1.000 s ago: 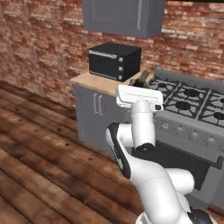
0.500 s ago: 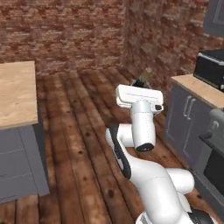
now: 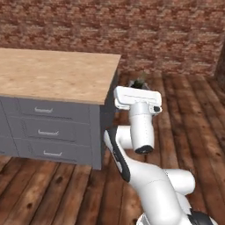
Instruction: Open the cabinet directly in front. Then move the wine and the mug to the dining counter with the candle on it.
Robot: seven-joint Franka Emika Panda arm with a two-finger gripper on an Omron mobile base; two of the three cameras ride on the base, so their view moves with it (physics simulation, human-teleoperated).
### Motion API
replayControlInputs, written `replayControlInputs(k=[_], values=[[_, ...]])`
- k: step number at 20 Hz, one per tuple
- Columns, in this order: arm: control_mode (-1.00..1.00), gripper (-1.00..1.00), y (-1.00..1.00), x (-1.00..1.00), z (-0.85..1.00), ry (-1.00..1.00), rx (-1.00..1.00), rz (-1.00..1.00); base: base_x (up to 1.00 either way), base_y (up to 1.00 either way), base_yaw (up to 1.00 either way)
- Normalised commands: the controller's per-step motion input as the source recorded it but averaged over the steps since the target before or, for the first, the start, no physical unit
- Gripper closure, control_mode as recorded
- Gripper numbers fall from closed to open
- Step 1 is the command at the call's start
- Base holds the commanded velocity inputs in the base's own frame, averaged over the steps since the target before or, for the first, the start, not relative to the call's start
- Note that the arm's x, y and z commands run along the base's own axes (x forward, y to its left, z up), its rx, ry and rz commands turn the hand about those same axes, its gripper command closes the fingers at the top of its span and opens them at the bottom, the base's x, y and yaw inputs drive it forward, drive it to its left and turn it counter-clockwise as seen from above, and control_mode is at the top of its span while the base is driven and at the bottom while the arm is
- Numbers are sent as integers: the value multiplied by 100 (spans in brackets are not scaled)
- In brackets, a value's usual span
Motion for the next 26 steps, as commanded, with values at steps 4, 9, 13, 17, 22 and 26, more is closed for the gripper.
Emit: replayControlInputs(k=[4,9,13,17,22,26], values=[[100,100,0,0,0,0,0,0,-4,-8,24],[100,100,0,0,0,0,0,0,44,20,-4],[100,100,0,0,0,0,0,0,55,98,-15],[100,100,0,0,0,0,0,0,66,100,-16],[100,100,0,0,0,0,0,0,59,100,-15],[100,100,0,0,0,0,0,0,46,100,-14]])
